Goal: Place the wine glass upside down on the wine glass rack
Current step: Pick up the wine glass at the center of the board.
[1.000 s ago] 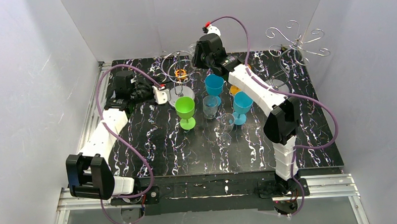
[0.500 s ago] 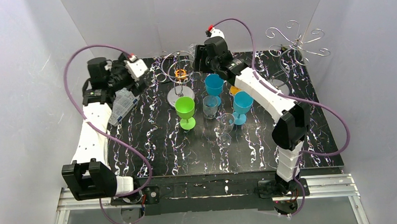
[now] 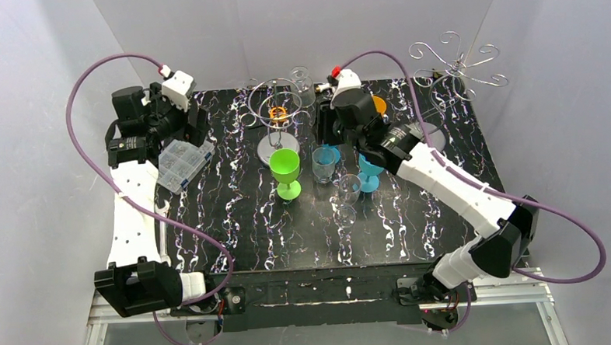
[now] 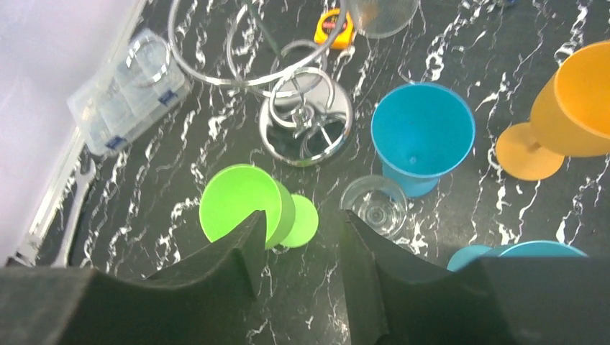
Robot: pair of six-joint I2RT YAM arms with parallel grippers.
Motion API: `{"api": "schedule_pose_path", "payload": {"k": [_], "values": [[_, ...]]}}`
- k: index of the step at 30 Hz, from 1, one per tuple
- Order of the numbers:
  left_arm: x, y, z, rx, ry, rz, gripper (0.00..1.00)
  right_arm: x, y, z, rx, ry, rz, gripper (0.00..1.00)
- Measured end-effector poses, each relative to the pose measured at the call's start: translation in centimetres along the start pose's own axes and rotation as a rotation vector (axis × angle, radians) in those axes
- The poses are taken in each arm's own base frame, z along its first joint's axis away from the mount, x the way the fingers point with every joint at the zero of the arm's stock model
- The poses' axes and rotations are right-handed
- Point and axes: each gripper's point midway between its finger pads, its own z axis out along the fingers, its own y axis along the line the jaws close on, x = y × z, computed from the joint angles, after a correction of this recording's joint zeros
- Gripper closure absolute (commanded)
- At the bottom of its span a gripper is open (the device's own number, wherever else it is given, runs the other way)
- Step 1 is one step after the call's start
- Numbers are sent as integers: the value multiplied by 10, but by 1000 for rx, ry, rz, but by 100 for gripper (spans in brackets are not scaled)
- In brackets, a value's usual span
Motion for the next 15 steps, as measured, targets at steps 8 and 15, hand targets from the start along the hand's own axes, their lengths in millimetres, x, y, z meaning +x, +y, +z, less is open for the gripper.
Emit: {"api": "schedule_pose_path", "payload": {"k": [8,15], "values": [[4,-5,-16,-33,73,-188,2,75,-21,35,80,185,-112,62],[8,-13,-23,-35,94,-265,2,122,-39,60,130,306,-197,60]]}}
